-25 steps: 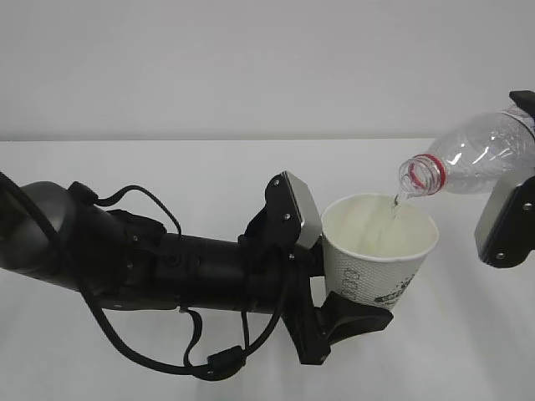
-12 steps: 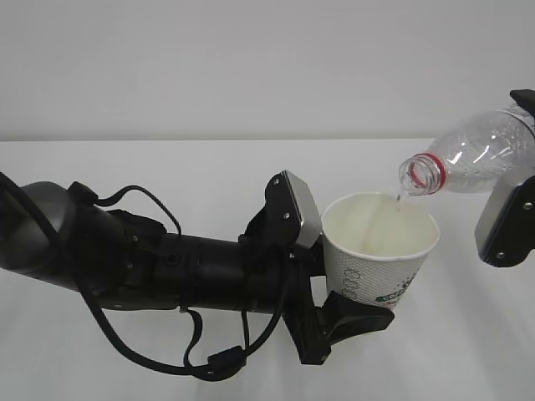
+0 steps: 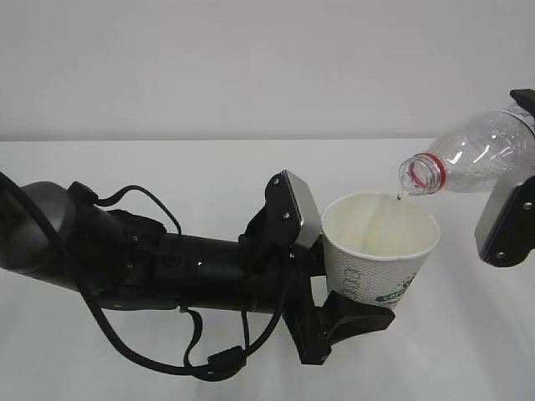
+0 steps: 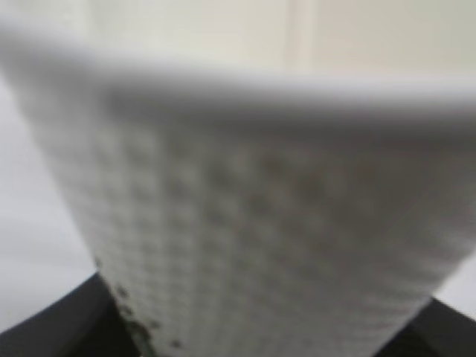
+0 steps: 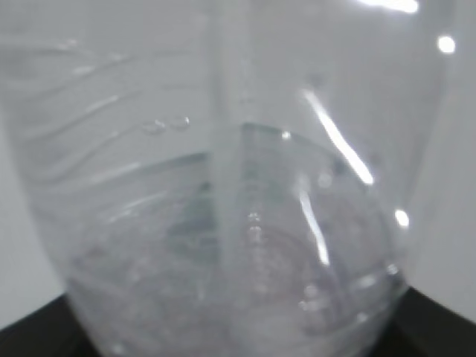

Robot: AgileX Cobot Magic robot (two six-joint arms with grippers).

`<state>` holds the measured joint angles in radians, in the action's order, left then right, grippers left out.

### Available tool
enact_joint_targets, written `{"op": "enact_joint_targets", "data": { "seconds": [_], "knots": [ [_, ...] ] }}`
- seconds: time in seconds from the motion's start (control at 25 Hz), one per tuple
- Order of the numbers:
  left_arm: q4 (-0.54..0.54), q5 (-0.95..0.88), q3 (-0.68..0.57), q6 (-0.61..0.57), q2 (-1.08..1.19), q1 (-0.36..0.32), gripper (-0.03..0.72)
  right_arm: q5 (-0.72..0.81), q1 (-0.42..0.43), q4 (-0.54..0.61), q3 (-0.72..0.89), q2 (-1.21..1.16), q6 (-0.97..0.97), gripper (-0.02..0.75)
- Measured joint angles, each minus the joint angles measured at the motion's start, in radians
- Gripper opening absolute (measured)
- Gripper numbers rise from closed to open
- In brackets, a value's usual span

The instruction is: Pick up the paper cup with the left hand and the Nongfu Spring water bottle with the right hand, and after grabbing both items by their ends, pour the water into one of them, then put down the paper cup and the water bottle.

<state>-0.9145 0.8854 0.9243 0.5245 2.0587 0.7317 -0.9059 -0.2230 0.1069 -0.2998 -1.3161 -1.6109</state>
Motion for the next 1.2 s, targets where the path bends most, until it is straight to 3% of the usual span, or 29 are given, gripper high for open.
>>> {"op": "enact_joint_targets", "data": {
  "seconds": [1.2],
  "knots": [
    [0.000, 0.000, 0.000, 0.000, 0.000, 0.000, 0.515, -0.018, 0.000, 0.005, 0.000, 0.000, 0.000, 0.494]
  ]
}}
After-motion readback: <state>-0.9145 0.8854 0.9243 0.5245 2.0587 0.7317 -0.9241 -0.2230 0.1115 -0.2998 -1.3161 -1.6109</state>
